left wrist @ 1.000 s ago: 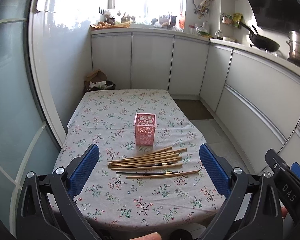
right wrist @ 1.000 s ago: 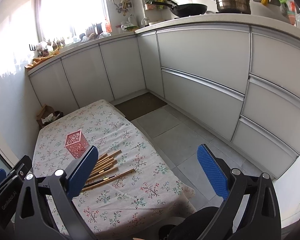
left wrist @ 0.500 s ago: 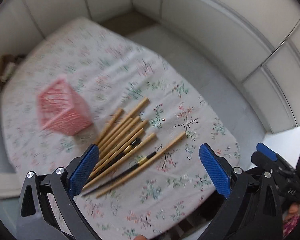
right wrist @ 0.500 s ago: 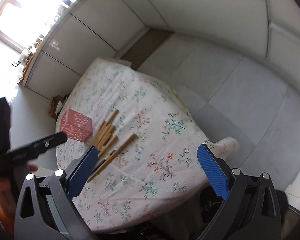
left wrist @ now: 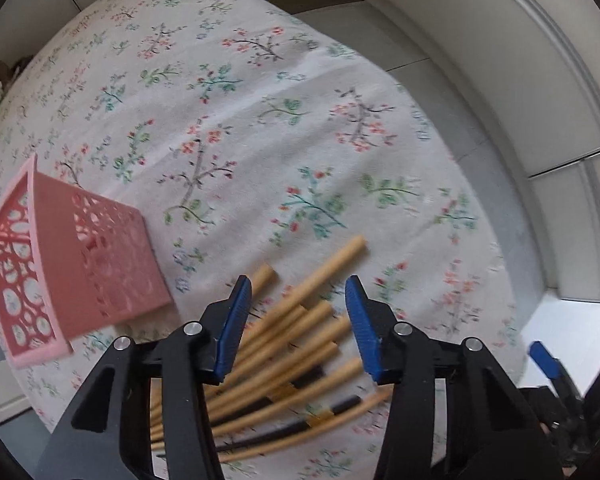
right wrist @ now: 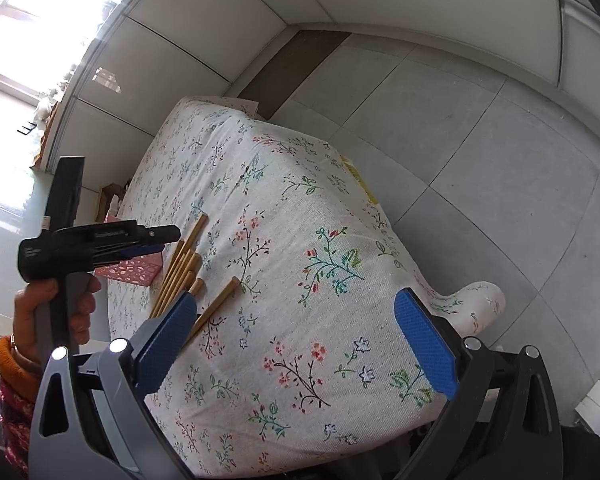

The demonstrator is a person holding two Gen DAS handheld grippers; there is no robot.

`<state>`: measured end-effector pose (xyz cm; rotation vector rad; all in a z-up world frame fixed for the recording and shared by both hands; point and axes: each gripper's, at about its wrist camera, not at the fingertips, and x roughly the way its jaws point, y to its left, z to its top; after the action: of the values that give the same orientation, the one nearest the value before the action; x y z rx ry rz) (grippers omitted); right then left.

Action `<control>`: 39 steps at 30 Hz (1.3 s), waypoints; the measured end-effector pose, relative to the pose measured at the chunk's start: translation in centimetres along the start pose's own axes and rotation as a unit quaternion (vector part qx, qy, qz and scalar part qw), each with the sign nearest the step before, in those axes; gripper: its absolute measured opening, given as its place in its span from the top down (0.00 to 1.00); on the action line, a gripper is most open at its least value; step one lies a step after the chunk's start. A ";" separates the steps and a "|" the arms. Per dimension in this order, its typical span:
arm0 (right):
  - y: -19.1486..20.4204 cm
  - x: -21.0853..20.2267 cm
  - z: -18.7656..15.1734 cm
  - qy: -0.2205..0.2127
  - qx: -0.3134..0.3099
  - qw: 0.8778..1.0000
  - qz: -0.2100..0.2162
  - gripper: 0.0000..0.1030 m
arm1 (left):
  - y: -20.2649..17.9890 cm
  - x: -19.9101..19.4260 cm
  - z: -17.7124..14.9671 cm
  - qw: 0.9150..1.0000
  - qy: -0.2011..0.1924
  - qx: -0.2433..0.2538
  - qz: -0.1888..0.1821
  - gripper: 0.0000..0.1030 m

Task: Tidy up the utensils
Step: 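Lower the left gripper onto the chopstick pile and close on one chopstick, then lift the chopstick upright with the left gripper while the right gripper grasps another chopstick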

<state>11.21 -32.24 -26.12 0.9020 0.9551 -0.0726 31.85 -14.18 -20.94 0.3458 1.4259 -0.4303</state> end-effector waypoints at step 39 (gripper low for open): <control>8.0 6.8 0.8 0.119 0.008 0.982 -0.148 0.15 | 7.2 -8.4 -14.4 0.971 -0.205 -0.047 -0.116 0.93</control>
<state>19.26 -25.44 -25.79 0.7881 1.3099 -0.2312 22.06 -0.36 -14.45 0.0072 1.0777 -0.5859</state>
